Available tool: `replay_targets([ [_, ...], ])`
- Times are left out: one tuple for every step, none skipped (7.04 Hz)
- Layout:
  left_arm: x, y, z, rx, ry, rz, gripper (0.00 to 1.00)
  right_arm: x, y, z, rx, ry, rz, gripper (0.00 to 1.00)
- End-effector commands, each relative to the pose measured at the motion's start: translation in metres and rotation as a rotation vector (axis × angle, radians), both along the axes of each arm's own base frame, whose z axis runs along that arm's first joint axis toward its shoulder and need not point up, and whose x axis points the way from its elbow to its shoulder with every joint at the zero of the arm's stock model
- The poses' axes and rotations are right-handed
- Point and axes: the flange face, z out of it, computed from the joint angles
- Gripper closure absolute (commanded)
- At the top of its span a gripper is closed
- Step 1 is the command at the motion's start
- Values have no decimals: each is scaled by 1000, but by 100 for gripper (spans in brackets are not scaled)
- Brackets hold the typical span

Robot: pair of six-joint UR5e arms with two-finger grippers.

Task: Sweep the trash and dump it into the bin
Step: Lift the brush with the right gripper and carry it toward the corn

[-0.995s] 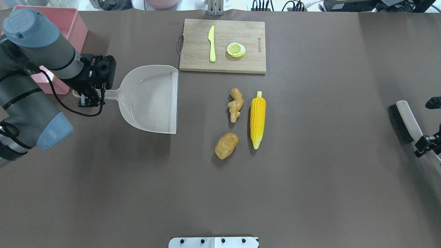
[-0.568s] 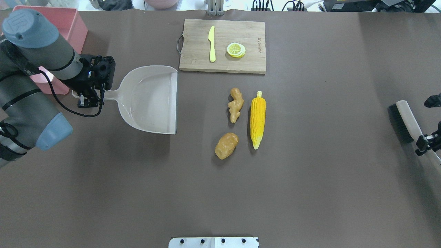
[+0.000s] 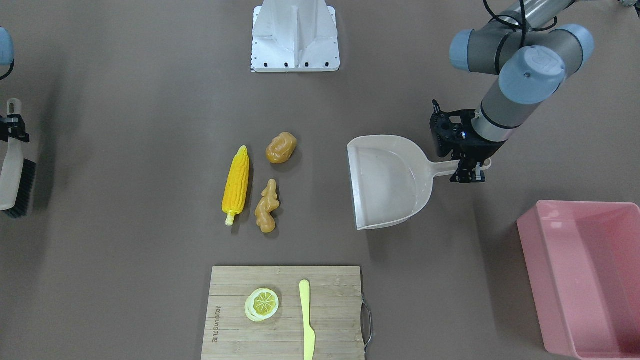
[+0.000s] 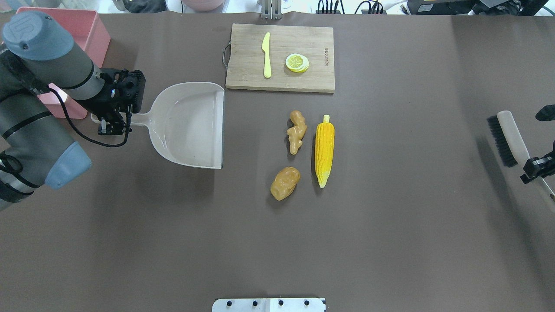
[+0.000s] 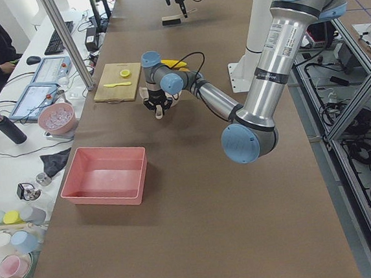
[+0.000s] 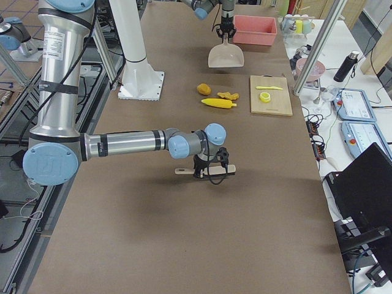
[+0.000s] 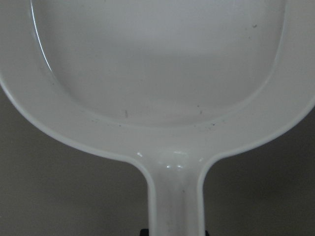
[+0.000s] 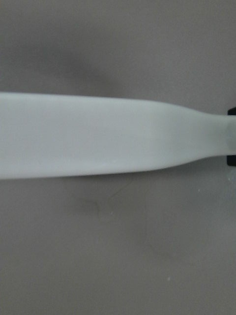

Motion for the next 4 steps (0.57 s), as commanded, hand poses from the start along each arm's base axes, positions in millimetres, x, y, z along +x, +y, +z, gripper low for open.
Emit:
replay_targets([
  [0, 0, -3, 2, 4, -1, 100, 33, -17, -84, 175, -41, 79, 100],
  [0, 0, -3, 6, 2, -3, 100, 50, -22, -84, 131, -11, 123, 100],
  [-1, 0, -4, -6, 5, -20, 100, 47, -20, -92, 143, 19, 130, 100],
  [-1, 0, -5, -22, 8, -39, 100, 27, -14, -102, 81, 19, 172, 100],
])
